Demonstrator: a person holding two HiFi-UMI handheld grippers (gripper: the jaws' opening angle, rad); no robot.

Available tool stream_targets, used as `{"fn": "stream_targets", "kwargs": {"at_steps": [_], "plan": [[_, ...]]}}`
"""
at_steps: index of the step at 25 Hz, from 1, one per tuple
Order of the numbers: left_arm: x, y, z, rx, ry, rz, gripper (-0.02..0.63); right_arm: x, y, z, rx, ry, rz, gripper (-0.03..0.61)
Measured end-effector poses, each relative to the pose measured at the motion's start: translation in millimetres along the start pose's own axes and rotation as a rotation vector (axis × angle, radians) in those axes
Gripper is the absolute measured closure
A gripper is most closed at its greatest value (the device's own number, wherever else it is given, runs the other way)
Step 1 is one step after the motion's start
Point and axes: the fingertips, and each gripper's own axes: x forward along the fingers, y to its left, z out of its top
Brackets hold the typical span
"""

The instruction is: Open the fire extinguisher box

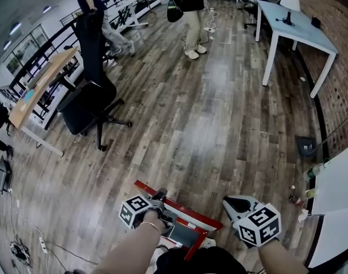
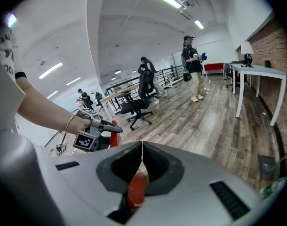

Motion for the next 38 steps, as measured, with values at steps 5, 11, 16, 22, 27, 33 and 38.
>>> {"fn": "stream_targets", "kwargs": {"at_steps": [5,11,16,22,27,33,38], "plan": [[5,-3,0,0.003,-0.025,0.014,0.442,3,5,-6,-0.011,0.016,0.004,0.568],[18,-6,-1,0.032,-0.031,0.04,0.433,-1,0,-16,0.007,0.027,-0.008,0.568],[30,-11,-4,0.058,-0.034,0.077,0.43,-4,-5,-25,0.028,0.041,-0.012,0.568],[39,-10,-5,0.076,-0.034,0.093,0.423,-5,-13,-36,0.067,0.033,-0.021,0.568],[48,-12,-6,0.092,-0.016,0.108,0.417,-6,-21,-42,0.095,0.031,-0.026,0.568],[51,-14,-7,0.109,-0.038,0.113,0.416,-9,-22,-56,0.117,0.043,-0.02,0.568],[53,-13,-8,0.107,-0.068,0.108,0.416,-12,-22,-65,0.136,0.044,-0.022,0.568]]}}
